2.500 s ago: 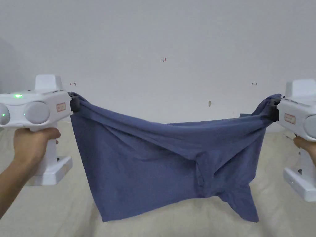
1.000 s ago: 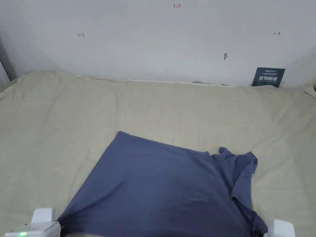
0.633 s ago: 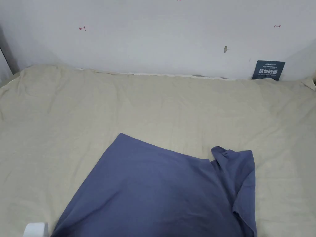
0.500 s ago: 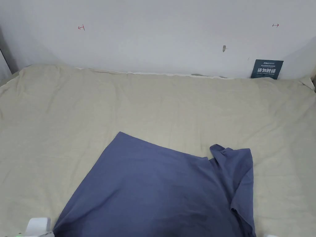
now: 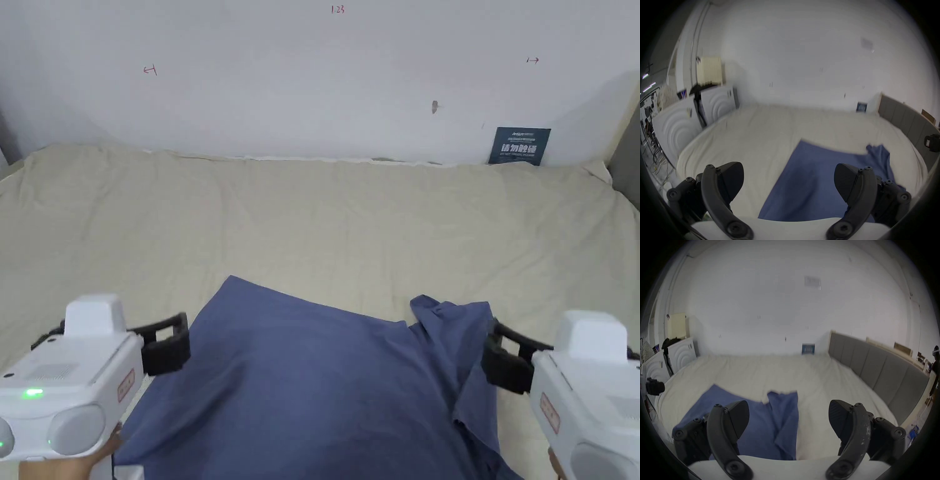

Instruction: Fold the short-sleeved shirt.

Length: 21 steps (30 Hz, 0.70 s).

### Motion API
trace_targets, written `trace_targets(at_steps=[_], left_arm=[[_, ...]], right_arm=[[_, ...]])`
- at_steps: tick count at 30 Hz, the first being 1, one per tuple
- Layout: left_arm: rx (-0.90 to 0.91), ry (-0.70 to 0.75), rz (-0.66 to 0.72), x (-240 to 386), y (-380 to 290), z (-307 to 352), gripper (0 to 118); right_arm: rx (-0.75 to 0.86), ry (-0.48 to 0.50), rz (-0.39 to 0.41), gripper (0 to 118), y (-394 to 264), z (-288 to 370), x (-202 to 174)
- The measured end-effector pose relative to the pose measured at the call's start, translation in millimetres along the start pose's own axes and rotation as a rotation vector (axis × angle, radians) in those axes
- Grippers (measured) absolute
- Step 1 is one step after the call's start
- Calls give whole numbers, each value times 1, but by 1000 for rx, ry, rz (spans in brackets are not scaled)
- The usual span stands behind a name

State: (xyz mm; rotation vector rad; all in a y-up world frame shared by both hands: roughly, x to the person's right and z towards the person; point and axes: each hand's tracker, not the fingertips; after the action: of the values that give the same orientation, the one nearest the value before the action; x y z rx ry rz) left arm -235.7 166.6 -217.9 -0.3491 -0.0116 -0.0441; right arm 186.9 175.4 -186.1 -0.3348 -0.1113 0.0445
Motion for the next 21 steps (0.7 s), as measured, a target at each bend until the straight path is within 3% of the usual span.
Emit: trace_targets(at_steps=[2,6,7,8,9,10,13,21], left_arm=[[96,-2,-16,11,15,3,110],[205,-19,-27,31,31,6,88],[218,-29,-27,36,34,6,71],[215,-37,-20,40,35,5,44],[216,-46,-15,40,34,1,7],[211,-44,-17,41,35,-1,1],[188,-90,3,46,34,-13,0],[29,-125,-35,46,35,-85,0]], right_arm=[[60,-13,6,102,13,8,-3],[137,-24,17,88,24,14,-9],[143,-32,17,75,25,14,-10],[146,-39,19,54,26,13,-11],[148,-43,24,24,26,12,-12],[148,-40,26,6,26,11,-12],[152,-43,19,1,26,6,-11],[138,-50,18,1,32,-20,-8]])
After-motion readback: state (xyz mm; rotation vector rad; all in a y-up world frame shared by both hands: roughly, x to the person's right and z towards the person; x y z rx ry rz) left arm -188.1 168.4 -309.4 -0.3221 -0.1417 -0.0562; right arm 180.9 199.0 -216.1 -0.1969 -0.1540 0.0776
